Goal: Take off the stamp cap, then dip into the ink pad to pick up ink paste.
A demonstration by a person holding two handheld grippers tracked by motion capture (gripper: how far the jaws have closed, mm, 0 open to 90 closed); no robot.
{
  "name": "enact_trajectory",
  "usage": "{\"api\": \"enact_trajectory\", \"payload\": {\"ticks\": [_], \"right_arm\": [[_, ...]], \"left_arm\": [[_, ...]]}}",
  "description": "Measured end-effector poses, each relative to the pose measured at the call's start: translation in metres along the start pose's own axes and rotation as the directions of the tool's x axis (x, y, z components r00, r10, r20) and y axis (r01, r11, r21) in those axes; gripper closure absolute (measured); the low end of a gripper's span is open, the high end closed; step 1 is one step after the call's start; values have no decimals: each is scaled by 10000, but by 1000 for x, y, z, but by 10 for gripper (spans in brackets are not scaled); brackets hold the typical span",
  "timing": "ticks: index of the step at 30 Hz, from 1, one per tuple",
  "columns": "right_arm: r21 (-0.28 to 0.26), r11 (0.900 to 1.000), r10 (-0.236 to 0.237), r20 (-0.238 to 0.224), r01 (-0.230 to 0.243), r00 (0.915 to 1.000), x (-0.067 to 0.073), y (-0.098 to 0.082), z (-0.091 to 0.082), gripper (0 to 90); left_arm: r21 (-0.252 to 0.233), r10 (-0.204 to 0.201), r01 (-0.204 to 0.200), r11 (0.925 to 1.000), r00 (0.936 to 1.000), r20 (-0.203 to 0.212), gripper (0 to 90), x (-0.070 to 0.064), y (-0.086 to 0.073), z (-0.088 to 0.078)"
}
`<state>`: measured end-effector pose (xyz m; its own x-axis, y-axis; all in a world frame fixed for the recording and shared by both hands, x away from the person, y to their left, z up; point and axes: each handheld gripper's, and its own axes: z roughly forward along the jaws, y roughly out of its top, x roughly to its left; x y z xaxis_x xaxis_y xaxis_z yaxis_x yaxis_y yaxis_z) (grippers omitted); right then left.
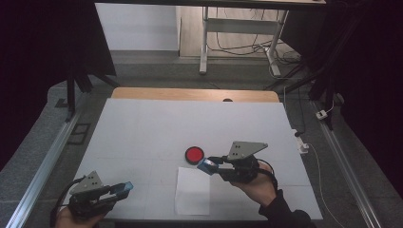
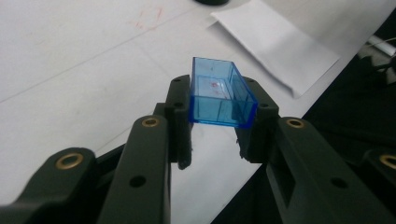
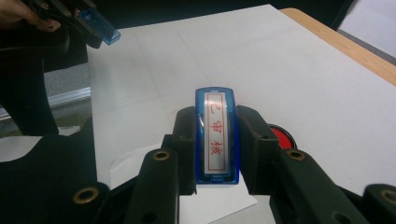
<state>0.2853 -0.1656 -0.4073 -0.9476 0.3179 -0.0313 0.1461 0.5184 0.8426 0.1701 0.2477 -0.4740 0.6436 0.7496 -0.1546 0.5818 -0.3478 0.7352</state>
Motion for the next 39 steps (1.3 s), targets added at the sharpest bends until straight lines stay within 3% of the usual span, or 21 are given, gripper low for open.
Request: {"api": "enact_trajectory", "payload": {"ticks": [5,18,26,39], "right_arm": [[44,9998,188,-11,-188,9998,-3,-2,0,704],[213,9995,246,199,-250,9995,-7,-4,2,704],[392,9983,420,474,-439,9980,-9,-2,9,704],[596,9953,714,822,-764,9940,-22,-2,27,704]], "left_arm": [[183,-106,109,9998,9998,-166,681,1,-4,-1],[329,-229,223,9992,9996,186,680,3,-5,1],[340,-283,277,9990,9994,193,681,3,-5,1],[36,-358,358,9994,9993,45,681,5,-6,-2]]}}
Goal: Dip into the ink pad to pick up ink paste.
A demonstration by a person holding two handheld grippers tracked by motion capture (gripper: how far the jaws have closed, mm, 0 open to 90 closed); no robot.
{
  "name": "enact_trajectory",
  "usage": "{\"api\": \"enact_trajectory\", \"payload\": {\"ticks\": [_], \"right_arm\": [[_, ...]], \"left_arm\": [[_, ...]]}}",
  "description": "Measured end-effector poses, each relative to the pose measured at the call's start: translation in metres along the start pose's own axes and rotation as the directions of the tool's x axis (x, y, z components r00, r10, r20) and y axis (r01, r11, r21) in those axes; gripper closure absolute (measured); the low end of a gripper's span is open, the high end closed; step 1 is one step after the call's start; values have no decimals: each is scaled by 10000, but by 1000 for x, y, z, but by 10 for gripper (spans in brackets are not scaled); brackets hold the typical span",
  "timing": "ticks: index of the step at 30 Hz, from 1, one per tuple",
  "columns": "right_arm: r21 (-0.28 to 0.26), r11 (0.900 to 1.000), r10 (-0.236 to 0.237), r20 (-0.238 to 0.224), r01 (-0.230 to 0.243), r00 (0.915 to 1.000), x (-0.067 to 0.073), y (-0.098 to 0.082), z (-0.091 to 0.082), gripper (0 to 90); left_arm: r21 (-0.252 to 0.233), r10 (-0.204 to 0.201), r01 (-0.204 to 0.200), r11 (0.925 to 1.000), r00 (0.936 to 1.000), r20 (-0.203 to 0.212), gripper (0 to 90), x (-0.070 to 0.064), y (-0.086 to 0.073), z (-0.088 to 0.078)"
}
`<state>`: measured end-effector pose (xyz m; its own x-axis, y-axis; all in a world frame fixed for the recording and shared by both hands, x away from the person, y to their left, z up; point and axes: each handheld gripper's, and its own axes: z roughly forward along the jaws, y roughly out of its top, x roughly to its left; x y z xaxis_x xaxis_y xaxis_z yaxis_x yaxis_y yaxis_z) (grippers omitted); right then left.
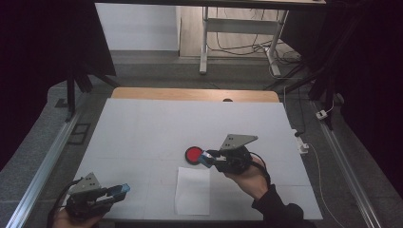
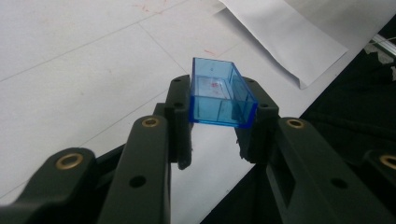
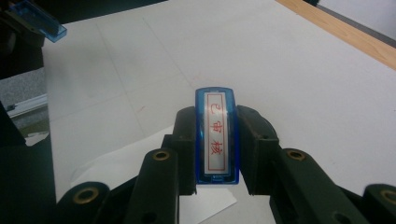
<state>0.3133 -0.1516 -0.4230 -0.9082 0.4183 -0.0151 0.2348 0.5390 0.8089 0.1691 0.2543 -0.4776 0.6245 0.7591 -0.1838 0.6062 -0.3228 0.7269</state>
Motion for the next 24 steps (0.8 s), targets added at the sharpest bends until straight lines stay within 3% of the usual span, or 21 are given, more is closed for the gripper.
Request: {"api": "enact_trajectory", "payload": {"ticks": [10,24], "right_arm": [[210,9992,342,183,-345,9992,-14,-2,18,704],[660,9974,271,382,-296,9989,-23,3,45,704]], "left_arm": [[196,86,-85,9998,9999,-63,680,0,1,2],[208,57,-56,9998,10000,-55,680,0,1,2]]}}
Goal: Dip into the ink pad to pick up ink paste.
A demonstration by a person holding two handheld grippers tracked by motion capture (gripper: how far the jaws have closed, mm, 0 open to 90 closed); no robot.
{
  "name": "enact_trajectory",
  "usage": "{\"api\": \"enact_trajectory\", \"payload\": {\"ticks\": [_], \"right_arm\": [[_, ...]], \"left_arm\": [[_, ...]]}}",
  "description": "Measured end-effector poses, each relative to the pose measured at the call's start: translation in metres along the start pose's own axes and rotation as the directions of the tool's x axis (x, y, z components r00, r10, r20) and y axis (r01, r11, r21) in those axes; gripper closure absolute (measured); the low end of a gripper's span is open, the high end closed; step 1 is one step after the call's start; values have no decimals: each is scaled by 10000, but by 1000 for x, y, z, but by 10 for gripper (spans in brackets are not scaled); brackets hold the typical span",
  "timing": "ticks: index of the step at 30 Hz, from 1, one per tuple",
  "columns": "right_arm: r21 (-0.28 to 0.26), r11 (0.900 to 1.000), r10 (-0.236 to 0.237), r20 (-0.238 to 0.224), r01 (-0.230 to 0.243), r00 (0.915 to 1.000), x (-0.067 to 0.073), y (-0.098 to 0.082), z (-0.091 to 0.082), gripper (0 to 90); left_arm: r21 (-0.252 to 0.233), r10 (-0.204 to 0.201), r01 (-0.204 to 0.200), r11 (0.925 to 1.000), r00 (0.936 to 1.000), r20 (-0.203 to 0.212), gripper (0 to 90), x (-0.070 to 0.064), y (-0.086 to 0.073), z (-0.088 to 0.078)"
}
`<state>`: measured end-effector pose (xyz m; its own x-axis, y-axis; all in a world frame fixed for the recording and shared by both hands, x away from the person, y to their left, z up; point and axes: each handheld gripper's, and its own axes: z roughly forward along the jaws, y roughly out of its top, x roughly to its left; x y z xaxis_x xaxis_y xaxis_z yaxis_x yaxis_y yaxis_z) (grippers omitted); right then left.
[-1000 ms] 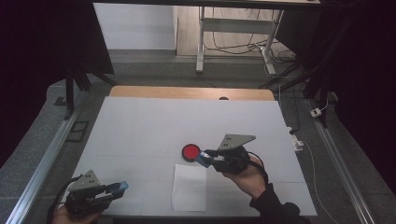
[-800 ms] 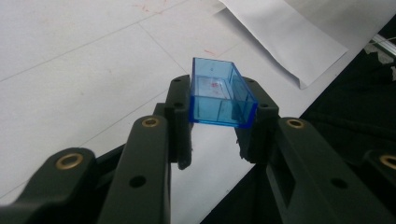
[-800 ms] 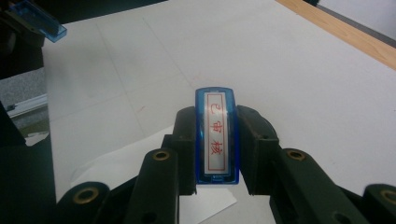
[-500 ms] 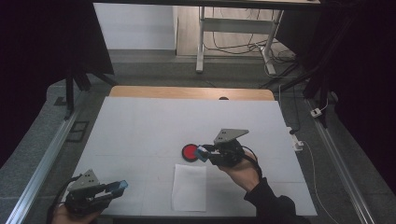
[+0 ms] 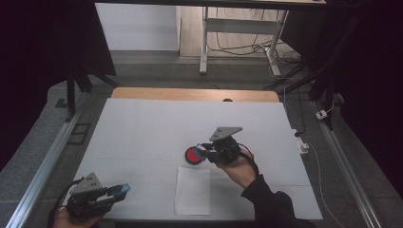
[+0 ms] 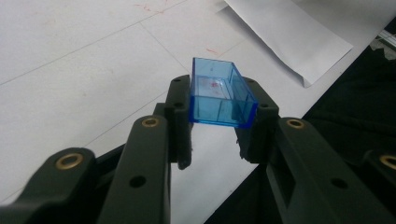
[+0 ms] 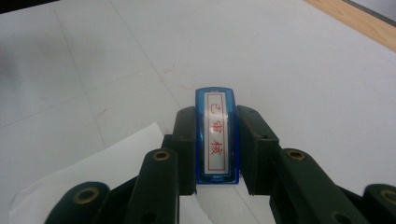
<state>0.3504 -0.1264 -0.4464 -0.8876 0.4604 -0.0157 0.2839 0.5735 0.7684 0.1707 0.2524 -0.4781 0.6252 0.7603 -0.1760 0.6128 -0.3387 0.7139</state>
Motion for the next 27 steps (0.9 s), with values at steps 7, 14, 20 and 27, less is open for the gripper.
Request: {"api": "enact_trajectory", "payload": {"ticks": [7,14,20,27], "right_arm": [[297,9996,-8,93,5,10000,-5,2,15,704],[561,9984,14,229,-27,9997,-12,1,28,704],[700,9975,93,230,-109,9997,-15,1,39,705],[924,9956,94,314,-123,9995,-18,1,48,705]], "left_arm": [[36,16,-16,10000,10000,13,680,0,0,0],[58,46,-46,10000,10000,55,681,0,0,1],[69,42,-43,10000,10000,63,681,0,0,1],[98,22,-23,9999,10000,72,680,0,0,1]]}}
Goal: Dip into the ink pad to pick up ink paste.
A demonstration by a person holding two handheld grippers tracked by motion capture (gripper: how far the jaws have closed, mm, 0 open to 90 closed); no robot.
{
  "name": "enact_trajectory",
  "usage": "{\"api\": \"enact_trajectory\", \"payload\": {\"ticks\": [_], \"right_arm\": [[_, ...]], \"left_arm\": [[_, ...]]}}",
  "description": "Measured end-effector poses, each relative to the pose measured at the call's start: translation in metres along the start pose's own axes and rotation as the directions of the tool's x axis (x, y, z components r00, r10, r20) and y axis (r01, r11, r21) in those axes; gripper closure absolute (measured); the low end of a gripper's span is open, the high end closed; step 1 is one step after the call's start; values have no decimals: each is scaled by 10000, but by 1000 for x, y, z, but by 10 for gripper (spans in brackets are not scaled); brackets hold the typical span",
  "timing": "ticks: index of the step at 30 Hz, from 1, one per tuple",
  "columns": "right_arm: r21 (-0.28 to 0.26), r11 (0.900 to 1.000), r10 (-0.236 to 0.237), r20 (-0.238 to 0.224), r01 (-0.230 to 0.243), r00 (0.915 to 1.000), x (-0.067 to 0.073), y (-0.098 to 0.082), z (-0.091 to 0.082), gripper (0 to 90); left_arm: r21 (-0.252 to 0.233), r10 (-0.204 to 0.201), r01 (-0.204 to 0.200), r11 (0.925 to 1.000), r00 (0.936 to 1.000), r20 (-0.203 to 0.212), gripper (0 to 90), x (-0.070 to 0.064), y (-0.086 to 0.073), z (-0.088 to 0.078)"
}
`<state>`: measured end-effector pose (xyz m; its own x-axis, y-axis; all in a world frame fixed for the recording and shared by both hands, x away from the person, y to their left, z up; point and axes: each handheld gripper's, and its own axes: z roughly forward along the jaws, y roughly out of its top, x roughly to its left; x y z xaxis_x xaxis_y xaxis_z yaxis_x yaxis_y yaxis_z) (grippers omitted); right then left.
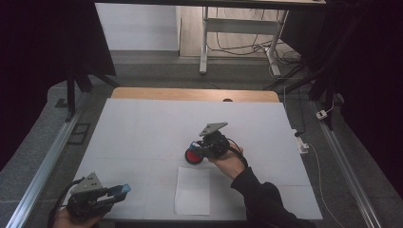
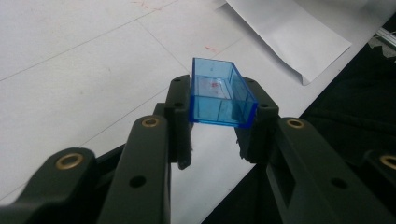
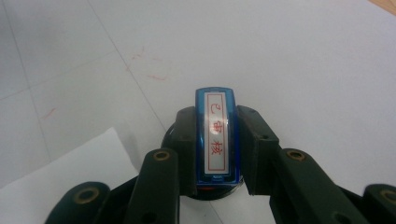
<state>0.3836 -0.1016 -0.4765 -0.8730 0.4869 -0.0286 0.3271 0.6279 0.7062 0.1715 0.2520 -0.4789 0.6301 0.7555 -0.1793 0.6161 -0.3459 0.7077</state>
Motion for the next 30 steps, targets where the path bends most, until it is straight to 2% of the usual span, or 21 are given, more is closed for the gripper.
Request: {"api": "enact_trajectory", "payload": {"ticks": [6,15,27,30], "right_arm": [[259,9997,-18,46,16,10000,-2,-1,7,705],[392,9980,495,-84,-492,9987,-5,2,12,707],[549,9983,191,188,-201,9996,1,6,15,707],[455,9978,478,-8,-477,9989,-3,4,15,708]], "left_arm": [[4,-10,10,10000,10000,14,680,0,0,0],[52,8,-8,10000,10000,-3,680,0,0,0],[91,24,-24,10000,10000,7,681,0,1,1],[99,37,-37,9999,10000,8,680,-1,1,1]]}}
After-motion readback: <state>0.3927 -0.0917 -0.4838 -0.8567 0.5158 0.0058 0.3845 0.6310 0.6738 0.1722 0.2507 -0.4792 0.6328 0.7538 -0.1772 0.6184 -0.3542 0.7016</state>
